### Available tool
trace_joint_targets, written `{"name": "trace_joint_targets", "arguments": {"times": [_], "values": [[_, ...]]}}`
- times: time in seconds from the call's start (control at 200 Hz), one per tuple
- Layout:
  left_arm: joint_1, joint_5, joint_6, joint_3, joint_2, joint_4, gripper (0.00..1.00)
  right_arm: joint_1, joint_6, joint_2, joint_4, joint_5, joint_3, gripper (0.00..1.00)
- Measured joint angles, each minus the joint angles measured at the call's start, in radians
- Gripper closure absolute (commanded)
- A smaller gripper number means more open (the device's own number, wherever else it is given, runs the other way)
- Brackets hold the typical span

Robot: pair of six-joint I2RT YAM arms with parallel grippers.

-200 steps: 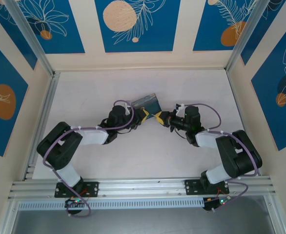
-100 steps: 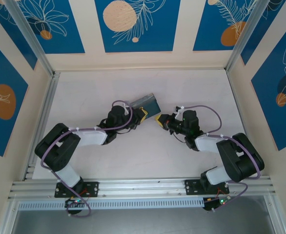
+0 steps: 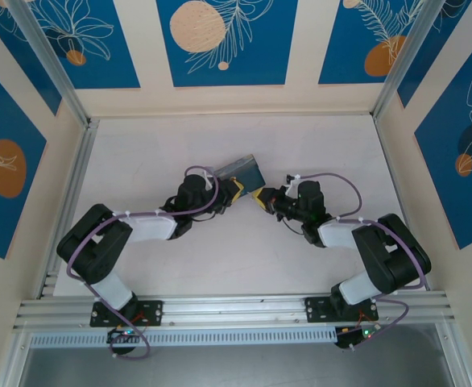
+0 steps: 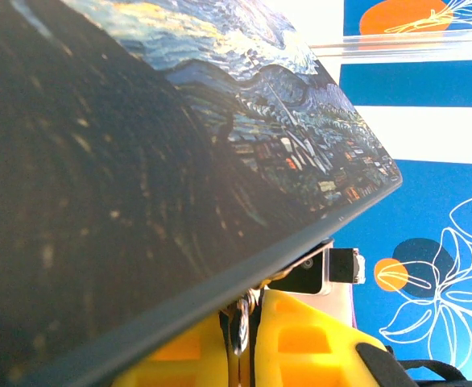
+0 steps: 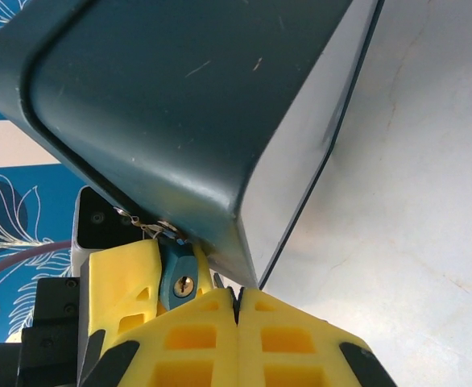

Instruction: Unlock the padlock with the key

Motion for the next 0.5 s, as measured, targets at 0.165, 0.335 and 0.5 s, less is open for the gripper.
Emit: {"name": "trace_joint_targets", "arguments": {"times": [0.165,0.335,0.5], "values": [[0.0,0.0,0.0,-0.002,0.0,0.0,1.0,0.005,0.006,0.0,0.0,0.0,0.005,1.0],[0.0,0.0,0.0,-0.005,-0.001,0.0,1.0,0.006,0.006,0.0,0.0,0.0,0.005,1.0],[0.0,0.0,0.001,-0.006,-0.001,0.0,1.0,0.006,0.006,0.0,0.0,0.0,0.005,1.0]]}}
